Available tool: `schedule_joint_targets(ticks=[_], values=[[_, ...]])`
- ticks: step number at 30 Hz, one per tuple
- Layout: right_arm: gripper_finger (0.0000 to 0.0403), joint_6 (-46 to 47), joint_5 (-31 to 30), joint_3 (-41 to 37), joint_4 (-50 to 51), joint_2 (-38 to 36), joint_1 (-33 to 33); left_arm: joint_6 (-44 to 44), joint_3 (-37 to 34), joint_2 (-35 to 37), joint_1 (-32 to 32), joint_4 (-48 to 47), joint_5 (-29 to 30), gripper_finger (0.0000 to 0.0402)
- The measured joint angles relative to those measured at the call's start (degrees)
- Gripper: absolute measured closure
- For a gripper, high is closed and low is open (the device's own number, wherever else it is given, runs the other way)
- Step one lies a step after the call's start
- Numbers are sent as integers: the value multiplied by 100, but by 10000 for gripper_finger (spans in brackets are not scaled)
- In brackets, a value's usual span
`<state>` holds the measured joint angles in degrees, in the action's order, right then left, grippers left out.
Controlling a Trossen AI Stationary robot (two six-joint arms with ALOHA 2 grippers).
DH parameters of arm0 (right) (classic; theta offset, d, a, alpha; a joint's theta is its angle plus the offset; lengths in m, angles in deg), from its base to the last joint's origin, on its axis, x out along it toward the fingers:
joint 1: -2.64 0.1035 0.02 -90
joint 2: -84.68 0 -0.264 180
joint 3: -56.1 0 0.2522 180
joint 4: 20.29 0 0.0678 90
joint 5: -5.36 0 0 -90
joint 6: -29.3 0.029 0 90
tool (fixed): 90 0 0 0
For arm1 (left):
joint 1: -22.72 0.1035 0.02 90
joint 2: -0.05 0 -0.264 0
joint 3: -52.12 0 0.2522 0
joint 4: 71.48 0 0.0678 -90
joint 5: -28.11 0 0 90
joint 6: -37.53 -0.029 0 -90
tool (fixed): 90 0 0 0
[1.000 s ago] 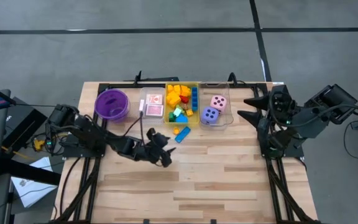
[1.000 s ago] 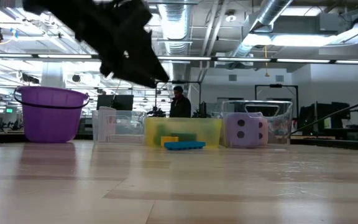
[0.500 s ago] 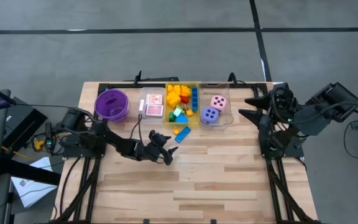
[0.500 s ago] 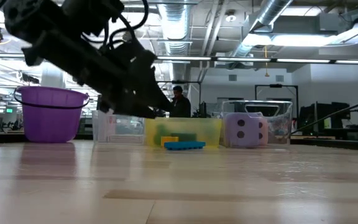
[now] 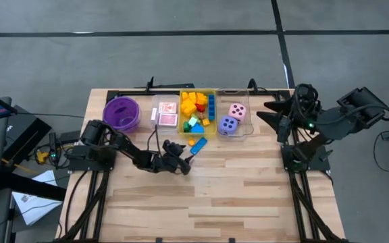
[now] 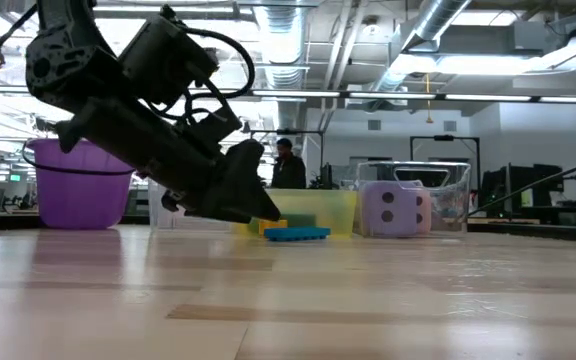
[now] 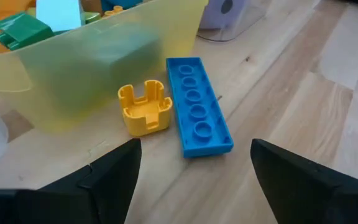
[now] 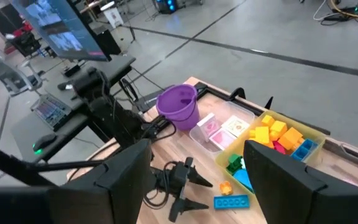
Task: Pick & Place Toys
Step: Put the yellow gamepiece into the yellow bin
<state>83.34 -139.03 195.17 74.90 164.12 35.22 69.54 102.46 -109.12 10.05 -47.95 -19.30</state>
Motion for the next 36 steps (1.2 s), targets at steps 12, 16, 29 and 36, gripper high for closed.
schedule_joint_targets(ticks=[12, 16, 29, 36], values=[[152, -52, -8, 0, -95, 2, -94, -6, 4, -225, 82, 276, 273, 103], [152, -51, -8, 0, -95, 2, -94, -7, 4, -225, 162, 311, 204, 104], [152, -110, -9, 0, -92, 2, -94, -2, 4, -225, 599, 665, -38, 104], [152, -196, -11, 0, -92, 2, -94, -5, 4, -225, 842, 611, -295, 124]])
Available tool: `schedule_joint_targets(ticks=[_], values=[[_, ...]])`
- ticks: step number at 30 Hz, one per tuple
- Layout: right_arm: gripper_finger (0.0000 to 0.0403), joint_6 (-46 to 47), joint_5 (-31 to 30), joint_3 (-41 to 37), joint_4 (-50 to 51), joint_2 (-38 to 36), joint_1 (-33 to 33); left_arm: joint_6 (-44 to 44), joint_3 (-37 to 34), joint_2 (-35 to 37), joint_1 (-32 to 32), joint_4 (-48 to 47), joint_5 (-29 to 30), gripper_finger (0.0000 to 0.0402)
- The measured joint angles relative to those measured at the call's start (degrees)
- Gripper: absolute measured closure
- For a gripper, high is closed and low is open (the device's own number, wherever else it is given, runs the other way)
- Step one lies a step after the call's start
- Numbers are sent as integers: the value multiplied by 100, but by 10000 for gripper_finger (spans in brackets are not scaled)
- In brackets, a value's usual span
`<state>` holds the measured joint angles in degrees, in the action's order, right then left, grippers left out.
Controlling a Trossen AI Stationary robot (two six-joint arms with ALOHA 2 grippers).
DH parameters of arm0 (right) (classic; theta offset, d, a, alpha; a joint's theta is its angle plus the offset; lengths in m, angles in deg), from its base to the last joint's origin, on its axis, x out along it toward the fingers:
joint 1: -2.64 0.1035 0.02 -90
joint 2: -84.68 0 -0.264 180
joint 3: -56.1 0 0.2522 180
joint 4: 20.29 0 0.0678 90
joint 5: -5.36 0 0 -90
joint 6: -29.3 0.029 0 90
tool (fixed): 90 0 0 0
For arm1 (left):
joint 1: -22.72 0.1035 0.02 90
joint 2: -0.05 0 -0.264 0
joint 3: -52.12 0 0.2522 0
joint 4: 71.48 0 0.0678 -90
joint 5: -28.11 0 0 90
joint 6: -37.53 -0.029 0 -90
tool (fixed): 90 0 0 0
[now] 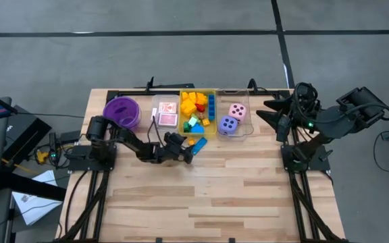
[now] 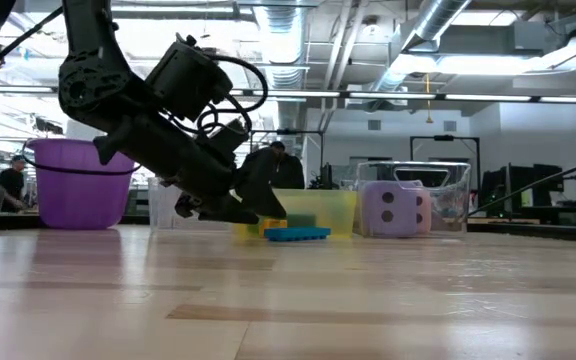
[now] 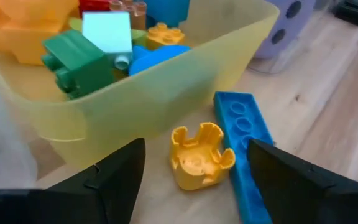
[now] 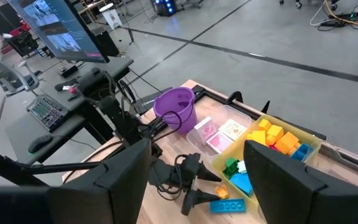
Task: Pick & Place Toys
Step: Put the yellow gamepiece into the yellow bin
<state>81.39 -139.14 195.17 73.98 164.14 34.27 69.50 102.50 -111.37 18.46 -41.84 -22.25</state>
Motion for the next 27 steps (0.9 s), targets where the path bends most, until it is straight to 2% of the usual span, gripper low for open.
schedule_joint_targets(ticks=[4, 8, 27], values=[[152, -23, 0, 0, 2, 0, 0, -5, 0, 0, 133, -221, -399, 142], [152, -23, 1, 0, 7, 0, -26, -96, 0, 0, 203, -295, -540, 162], [152, -108, 3, 0, 0, 0, -35, -151, 0, 2, 211, -269, -535, 274]])
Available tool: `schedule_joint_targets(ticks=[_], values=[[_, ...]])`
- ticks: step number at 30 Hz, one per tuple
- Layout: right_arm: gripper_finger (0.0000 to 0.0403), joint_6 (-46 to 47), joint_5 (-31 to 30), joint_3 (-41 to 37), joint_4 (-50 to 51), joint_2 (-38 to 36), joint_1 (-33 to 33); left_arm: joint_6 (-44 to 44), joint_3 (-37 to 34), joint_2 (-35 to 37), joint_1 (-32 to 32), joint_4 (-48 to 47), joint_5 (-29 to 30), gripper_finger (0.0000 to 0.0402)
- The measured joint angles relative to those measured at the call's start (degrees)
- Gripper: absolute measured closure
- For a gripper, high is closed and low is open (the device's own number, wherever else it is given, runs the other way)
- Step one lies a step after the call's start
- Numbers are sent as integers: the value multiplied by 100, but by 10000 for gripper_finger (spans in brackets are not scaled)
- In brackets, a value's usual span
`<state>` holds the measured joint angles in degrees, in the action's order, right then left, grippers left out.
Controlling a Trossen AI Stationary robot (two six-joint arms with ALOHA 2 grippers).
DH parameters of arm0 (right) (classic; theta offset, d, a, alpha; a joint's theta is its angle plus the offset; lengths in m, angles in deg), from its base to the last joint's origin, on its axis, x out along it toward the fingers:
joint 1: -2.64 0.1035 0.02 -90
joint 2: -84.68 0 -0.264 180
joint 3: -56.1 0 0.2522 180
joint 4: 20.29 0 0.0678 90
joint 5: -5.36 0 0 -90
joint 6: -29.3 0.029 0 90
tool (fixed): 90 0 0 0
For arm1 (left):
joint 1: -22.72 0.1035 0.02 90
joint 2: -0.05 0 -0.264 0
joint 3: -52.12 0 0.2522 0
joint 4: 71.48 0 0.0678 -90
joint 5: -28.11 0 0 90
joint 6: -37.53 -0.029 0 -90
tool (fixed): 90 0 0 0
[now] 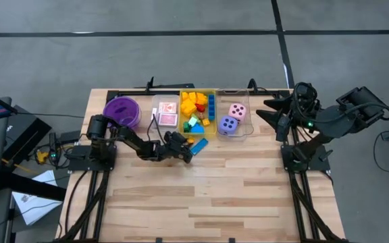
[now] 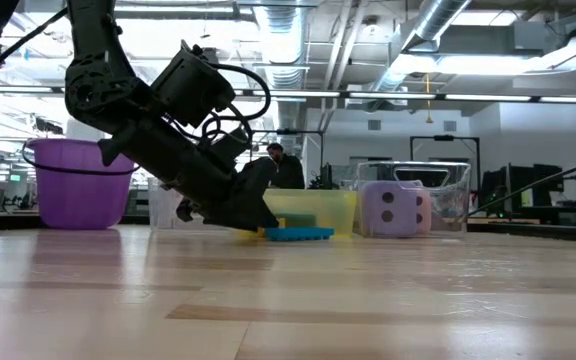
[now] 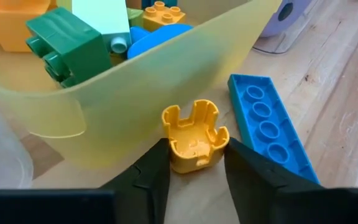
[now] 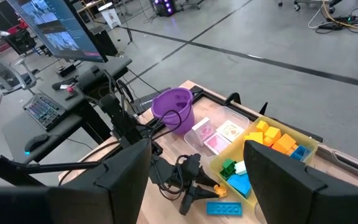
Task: Pick & Place Toys
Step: Put the yellow gamepiece into the yellow bin
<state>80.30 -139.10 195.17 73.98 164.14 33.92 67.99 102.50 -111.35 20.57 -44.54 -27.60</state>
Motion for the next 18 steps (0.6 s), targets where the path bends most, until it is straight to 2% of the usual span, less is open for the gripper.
schedule_joint_targets(ticks=[6, 14, 18], values=[[152, 0, 5, 0, 0, 0, 4, 24, 0, 0, -16, 45, -16, 285], [152, -4, 47, 0, 0, 0, 20, 50, 0, 0, -159, 355, -312, 344], [152, -46, 58, 0, -1, 0, 21, 102, 0, 0, -177, 410, -312, 356]])
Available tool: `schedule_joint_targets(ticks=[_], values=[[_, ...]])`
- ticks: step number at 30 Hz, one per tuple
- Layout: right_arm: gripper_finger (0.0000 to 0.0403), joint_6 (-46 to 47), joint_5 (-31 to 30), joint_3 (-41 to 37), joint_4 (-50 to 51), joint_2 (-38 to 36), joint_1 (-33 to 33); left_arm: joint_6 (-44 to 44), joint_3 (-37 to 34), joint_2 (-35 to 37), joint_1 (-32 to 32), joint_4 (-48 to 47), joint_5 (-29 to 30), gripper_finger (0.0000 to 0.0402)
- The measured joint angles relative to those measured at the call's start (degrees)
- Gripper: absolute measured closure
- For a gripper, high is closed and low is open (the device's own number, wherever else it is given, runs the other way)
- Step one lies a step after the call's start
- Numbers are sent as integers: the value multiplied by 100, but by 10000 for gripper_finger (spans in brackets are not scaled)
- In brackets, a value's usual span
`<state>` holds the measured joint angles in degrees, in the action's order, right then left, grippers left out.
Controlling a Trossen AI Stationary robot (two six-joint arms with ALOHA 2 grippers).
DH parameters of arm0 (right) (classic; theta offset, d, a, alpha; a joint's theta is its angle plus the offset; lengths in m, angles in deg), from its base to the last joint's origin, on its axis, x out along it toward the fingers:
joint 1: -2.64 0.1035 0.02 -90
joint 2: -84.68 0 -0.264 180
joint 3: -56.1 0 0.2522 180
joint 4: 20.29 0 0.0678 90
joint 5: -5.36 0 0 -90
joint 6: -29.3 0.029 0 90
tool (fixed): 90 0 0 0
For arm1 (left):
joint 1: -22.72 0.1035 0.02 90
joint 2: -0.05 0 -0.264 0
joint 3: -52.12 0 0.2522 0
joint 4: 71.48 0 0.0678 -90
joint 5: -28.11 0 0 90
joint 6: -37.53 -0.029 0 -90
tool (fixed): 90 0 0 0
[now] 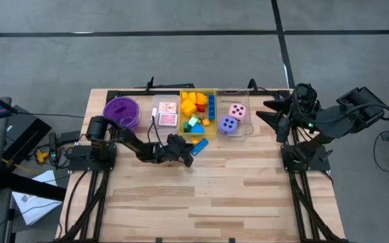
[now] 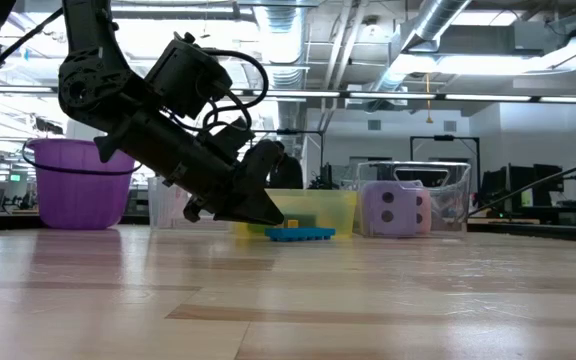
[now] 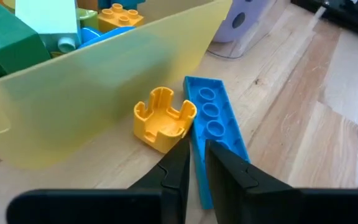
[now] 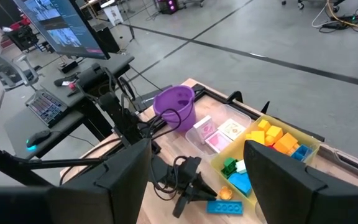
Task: Pick & Place Toys
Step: Put the yellow gamepiece into the yellow bin
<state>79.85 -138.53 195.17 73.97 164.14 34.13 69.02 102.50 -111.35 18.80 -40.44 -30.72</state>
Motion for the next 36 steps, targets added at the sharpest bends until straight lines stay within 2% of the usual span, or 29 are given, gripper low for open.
schedule_joint_targets(ticks=[5, 9, 15, 19, 36], values=[[152, 0, 5, 0, 0, 0, 82, 2, 0, 0, -2, 108, 102, 345], [152, 1, 4, 0, -1, 0, 121, -694, 5, 4, -104, 645, 144, 319], [152, 0, 4, 0, 1, 0, 121, -985, 112, 4, -67, 143, 305, 279], [152, 0, 4, 0, 1, 0, 121, -1307, 125, 4, -50, 143, 327, 263], [152, 2, 2, 0, -24, 0, 119, -1156, 127, 4, 90, -87, 218, 284]])
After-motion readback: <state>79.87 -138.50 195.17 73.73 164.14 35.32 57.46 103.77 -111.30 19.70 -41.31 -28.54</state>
